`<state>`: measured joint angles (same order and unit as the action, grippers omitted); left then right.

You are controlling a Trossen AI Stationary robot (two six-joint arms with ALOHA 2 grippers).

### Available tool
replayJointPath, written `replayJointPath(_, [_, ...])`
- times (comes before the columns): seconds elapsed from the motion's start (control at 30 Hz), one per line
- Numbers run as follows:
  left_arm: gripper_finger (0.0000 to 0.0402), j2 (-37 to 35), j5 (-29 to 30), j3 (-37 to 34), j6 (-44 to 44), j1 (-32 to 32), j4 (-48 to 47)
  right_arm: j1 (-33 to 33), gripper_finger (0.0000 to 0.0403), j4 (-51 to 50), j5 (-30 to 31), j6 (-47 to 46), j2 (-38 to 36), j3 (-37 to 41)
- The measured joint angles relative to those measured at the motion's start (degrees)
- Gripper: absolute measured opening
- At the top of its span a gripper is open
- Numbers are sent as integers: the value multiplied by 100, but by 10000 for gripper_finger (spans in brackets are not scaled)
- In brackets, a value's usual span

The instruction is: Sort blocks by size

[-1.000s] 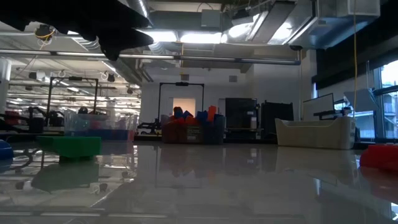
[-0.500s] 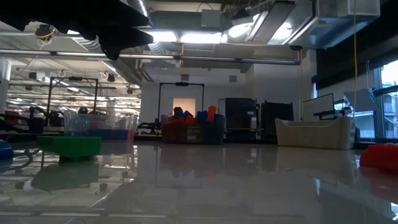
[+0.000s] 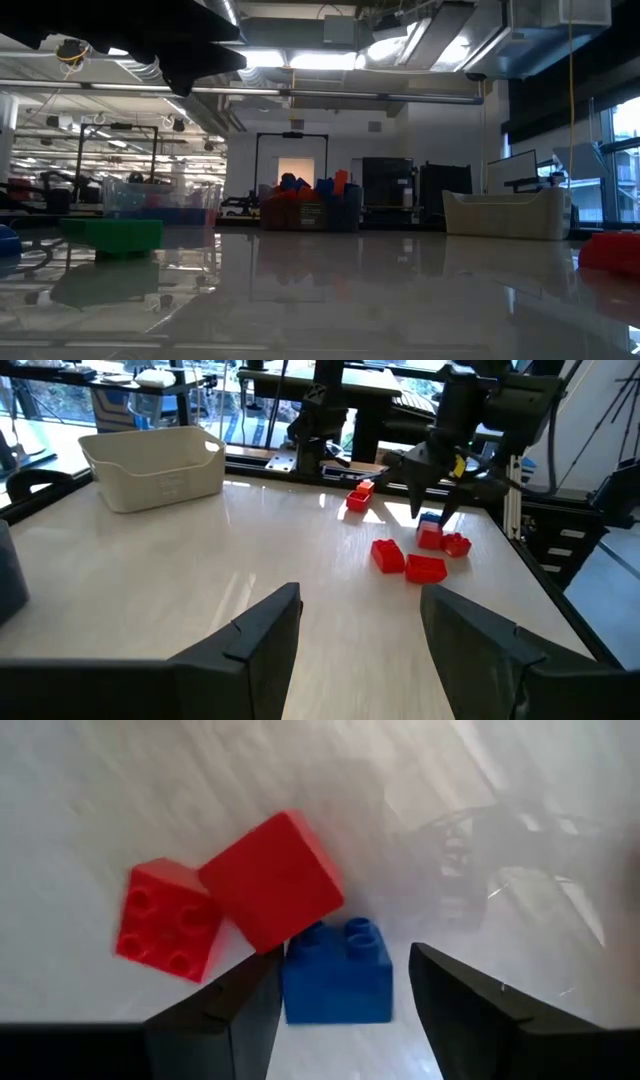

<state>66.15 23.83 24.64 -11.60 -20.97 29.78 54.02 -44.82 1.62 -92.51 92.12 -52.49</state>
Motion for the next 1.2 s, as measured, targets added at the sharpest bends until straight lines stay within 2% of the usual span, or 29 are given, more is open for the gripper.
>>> replayJointPath(0.17, [196, 0, 0, 0, 1, 0, 4, -2, 205, 153, -201, 0, 82, 100])
replayJointPath(0.37, [196, 0, 2, 0, 0, 0, 4, -2, 138, 125, -213, 182, 82, 100])
replayJointPath(0.67, [196, 0, 2, 0, 0, -2, 4, -4, 137, -74, -272, 425, -51, -87])
replayJointPath(0.87, [196, 0, 2, 0, 14, 0, 71, -148, 137, -1254, -251, 587, -152, -978])
replayJointPath(0.93, [196, 0, 2, 0, 16, 0, 220, -242, 138, -1653, 10, 783, -156, -1341])
replayJointPath(1.03, [196, -2, 2, 7, 59, -4, 438, -439, 138, -2027, 801, 1244, -156, -1788])
replayJointPath(1.2, [196, -15, 1, 7, 258, 22, 616, -1024, 139, -1647, 2143, 2655, -163, -2116])
